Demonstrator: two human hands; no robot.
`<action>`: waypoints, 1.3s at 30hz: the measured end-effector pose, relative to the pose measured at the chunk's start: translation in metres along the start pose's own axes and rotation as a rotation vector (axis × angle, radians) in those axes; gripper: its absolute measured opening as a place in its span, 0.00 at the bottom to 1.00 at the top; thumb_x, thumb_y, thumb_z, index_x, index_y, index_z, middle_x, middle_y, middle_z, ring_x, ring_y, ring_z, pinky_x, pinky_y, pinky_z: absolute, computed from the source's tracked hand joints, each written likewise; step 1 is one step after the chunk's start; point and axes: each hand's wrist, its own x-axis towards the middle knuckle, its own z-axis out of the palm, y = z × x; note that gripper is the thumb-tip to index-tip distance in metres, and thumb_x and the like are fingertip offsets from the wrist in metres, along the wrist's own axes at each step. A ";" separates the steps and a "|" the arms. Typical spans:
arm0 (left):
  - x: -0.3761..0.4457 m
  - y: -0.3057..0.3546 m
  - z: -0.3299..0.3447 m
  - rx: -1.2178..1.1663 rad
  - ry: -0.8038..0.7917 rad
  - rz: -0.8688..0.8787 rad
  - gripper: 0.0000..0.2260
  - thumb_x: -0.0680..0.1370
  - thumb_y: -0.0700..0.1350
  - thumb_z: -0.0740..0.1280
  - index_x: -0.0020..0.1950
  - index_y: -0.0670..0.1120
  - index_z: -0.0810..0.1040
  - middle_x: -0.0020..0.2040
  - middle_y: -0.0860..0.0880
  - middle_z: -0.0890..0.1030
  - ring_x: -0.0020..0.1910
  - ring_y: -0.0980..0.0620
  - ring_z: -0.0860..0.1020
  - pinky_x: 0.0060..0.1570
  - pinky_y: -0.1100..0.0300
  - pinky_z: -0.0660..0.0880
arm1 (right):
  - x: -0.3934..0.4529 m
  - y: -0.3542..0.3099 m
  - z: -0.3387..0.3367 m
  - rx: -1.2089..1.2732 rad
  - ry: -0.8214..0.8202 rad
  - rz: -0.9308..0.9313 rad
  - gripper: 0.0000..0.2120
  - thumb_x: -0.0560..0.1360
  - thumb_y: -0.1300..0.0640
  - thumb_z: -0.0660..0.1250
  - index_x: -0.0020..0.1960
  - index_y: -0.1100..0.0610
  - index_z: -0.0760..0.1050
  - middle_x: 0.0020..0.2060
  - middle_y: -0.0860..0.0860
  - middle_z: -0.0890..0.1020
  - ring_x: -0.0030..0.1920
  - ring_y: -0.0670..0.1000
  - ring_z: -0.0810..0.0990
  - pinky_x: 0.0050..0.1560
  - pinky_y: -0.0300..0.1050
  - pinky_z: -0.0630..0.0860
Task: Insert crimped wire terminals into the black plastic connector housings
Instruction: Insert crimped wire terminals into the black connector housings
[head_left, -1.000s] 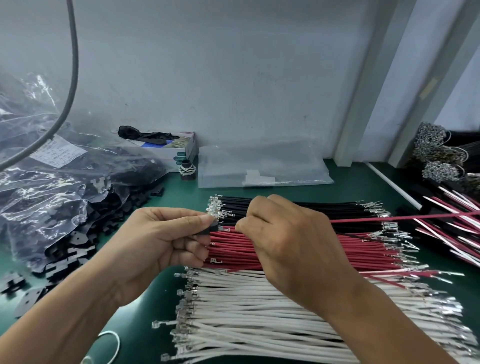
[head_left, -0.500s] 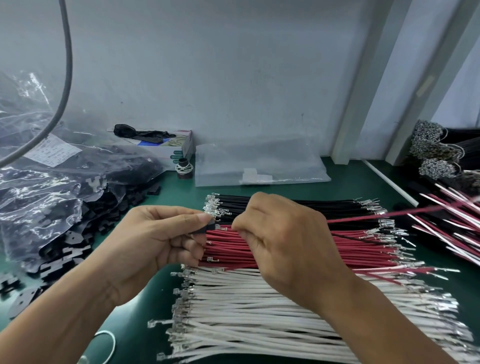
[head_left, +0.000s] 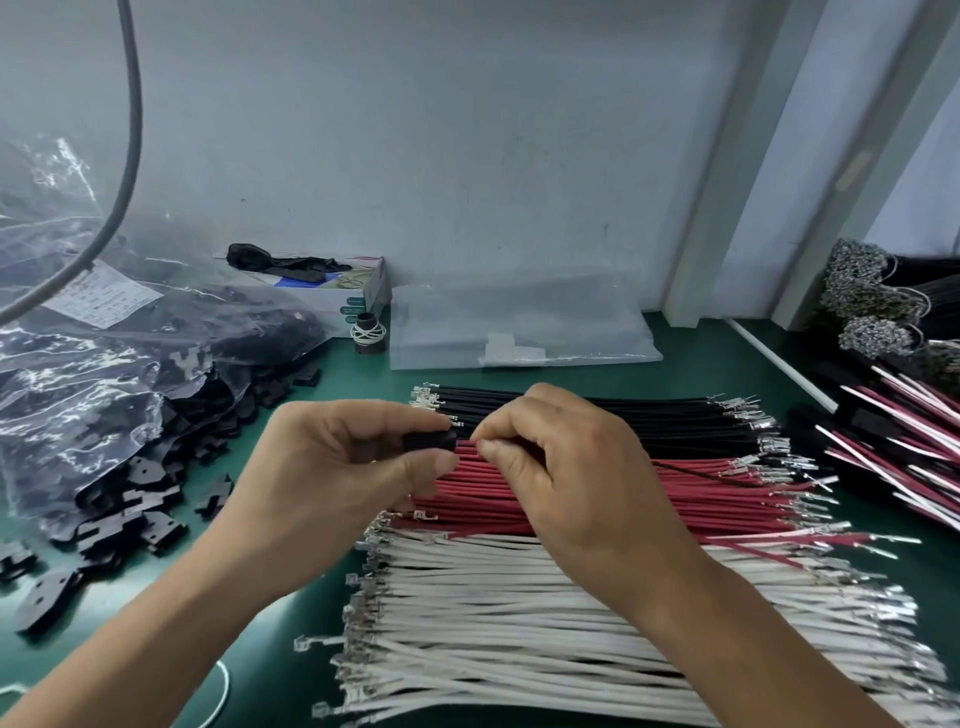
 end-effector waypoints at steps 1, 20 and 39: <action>0.000 -0.001 -0.001 0.015 -0.001 0.009 0.13 0.64 0.48 0.79 0.48 0.50 0.89 0.36 0.41 0.86 0.31 0.48 0.84 0.33 0.61 0.82 | 0.000 0.000 -0.001 -0.004 -0.001 -0.004 0.04 0.80 0.52 0.69 0.50 0.50 0.82 0.42 0.42 0.78 0.43 0.44 0.78 0.45 0.44 0.75; 0.001 -0.007 -0.004 -0.041 -0.113 -0.065 0.10 0.69 0.48 0.77 0.45 0.44 0.88 0.36 0.39 0.85 0.27 0.46 0.81 0.24 0.59 0.74 | -0.001 -0.004 -0.008 -0.060 0.001 -0.072 0.08 0.78 0.49 0.67 0.44 0.51 0.81 0.39 0.41 0.76 0.39 0.42 0.74 0.39 0.42 0.73; 0.004 -0.016 -0.003 -0.017 -0.006 -0.030 0.10 0.67 0.52 0.78 0.45 0.51 0.89 0.37 0.42 0.86 0.27 0.49 0.79 0.23 0.62 0.72 | -0.010 -0.029 -0.014 -0.040 -0.592 -0.040 0.02 0.76 0.47 0.67 0.46 0.44 0.78 0.43 0.38 0.78 0.45 0.39 0.75 0.47 0.37 0.70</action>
